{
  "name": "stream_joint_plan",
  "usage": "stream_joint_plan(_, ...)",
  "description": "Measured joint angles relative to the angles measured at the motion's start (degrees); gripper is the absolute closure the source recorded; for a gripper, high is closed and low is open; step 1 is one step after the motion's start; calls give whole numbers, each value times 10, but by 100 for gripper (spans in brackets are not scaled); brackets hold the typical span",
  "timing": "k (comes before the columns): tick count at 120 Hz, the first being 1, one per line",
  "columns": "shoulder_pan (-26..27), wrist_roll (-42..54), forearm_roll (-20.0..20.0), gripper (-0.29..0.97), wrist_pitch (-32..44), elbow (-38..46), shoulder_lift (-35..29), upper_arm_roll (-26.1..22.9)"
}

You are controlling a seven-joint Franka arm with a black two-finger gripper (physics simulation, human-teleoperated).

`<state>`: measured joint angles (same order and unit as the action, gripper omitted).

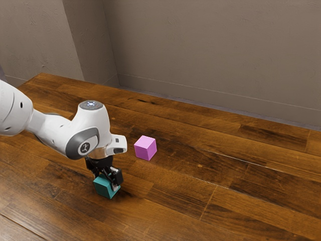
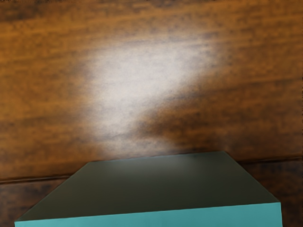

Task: Pick up the blue block with one arm, and put the blue block on the pink block with one arm

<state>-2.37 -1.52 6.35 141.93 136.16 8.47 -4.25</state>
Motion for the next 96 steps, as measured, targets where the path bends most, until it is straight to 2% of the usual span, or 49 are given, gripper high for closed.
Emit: stream_joint_plan(96,0,-2,1,26,2,-2,-4,0)
